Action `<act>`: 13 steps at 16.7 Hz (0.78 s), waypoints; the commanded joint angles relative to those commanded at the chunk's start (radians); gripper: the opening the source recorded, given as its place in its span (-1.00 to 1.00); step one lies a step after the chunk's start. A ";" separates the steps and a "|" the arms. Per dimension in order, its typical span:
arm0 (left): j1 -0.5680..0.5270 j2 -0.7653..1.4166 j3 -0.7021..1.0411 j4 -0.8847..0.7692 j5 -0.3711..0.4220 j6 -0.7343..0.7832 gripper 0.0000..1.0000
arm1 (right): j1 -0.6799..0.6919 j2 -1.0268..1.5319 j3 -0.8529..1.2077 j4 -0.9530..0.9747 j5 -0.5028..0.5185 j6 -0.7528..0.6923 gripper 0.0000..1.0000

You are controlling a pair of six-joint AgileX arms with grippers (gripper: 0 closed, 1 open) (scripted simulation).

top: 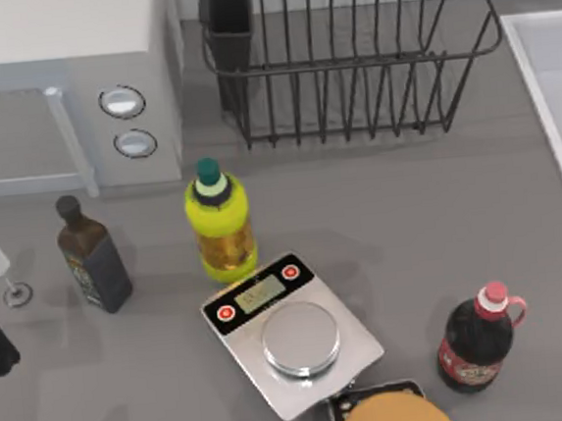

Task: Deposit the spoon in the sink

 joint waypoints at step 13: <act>0.000 0.000 0.000 0.000 0.000 0.000 1.00 | -0.009 -0.232 0.313 -0.527 -0.013 -0.011 -1.00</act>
